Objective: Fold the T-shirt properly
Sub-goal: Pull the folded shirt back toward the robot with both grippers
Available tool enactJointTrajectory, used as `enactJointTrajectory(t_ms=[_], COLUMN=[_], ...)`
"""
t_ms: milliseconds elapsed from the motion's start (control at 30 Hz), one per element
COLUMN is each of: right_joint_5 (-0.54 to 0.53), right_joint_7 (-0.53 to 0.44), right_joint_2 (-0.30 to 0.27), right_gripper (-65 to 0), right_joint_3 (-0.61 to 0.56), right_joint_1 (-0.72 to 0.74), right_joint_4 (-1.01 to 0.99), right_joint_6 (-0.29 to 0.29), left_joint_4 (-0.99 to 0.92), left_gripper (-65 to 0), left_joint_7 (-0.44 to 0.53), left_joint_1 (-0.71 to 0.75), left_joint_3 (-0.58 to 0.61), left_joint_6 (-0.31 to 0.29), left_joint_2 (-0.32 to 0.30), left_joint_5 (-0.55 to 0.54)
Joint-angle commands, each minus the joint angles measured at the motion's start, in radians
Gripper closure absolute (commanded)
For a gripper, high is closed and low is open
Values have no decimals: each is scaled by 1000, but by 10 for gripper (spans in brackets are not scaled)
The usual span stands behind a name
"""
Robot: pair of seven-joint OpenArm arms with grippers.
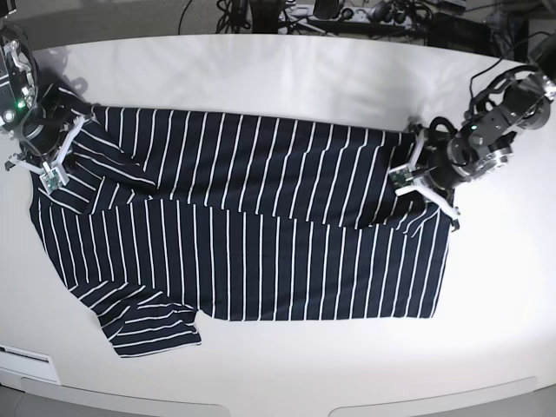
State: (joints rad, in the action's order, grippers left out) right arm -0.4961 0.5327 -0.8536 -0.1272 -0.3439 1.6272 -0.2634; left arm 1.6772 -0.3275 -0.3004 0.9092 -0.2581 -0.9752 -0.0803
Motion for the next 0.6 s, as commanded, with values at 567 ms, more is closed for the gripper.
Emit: enactJointTrajectory(t_ms=[567], right_joint_5=[-6], right_joint_7=[134], right_joint_2=[-80], right_gripper=[0], right_joint_3=[-8], right_joint_1=[-189], right_joint_4=[55], right_joint_6=[2], left_joint_4=[247], left_gripper=[0], left_joint_7=[-18], left_joint_1=[217], left_joint_3=[-3], left_joint_6=[2], left_joint_2=[-245], left_joint_5=[85])
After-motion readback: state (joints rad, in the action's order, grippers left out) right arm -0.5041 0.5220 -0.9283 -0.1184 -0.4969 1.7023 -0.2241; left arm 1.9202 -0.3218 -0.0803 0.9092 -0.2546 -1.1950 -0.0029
